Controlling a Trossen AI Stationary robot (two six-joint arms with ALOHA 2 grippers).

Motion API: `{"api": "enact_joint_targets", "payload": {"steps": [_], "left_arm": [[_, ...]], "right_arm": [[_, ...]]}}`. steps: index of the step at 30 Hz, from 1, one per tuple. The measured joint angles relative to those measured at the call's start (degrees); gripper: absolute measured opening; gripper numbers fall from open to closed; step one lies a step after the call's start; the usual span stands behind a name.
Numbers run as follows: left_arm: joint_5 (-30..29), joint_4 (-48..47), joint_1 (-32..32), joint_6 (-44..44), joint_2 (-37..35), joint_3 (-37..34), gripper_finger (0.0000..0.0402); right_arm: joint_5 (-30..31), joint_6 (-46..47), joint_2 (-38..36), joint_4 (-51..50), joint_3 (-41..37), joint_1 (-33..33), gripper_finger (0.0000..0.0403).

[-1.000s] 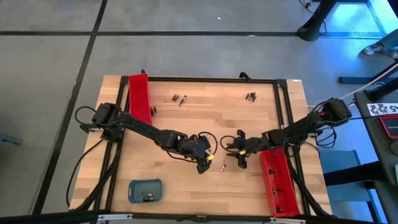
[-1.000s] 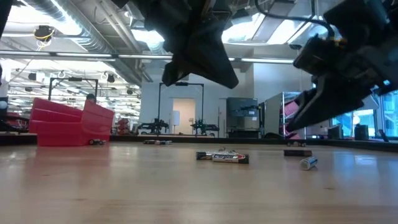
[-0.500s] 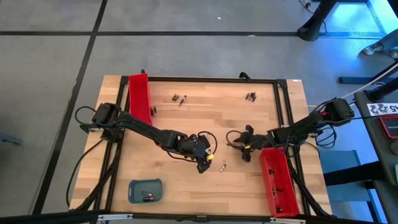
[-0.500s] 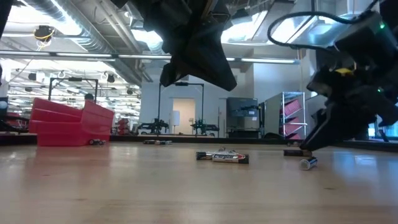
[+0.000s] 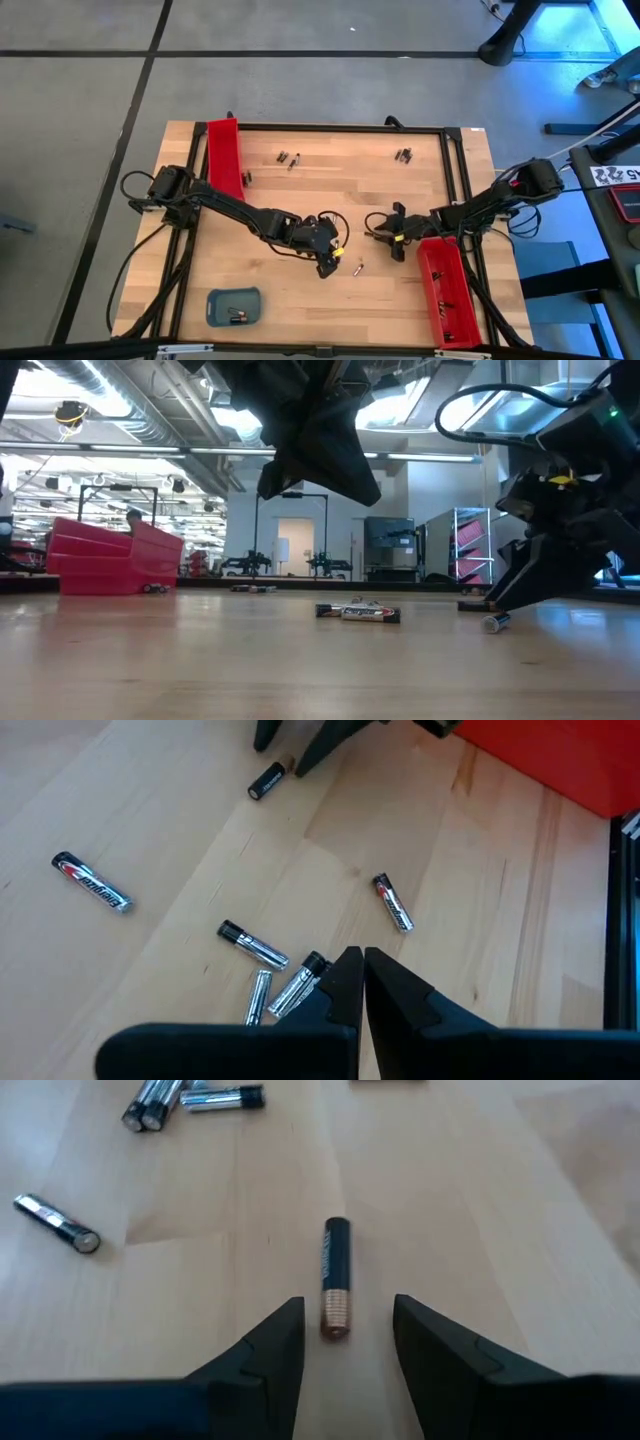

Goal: Sort batteries
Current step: Put the small black battery into the bottom red bin

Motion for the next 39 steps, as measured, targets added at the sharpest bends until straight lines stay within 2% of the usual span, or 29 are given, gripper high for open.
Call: {"api": "enact_joint_targets", "payload": {"steps": [10,21,28,39], "left_arm": [[0.00,0.00,0.02,0.19,0.00,0.00,0.0006],[0.00,-0.02,0.02,0.21,0.02,0.00,0.0006],[0.00,-0.02,0.02,0.32,0.02,0.00,0.0006],[0.00,0.00,0.02,1.17,0.02,0.00,0.0005]], "right_arm": [[2.07,0.12,10.20,9.27,0.28,0.13,0.0148],[2.03,1.55,13.32,10.05,0.39,0.07,0.0026],[1.76,3.34,13.30,10.79,0.24,0.06,0.0026],[2.60,19.37,14.02,25.73,0.27,0.17,0.0026]]}}
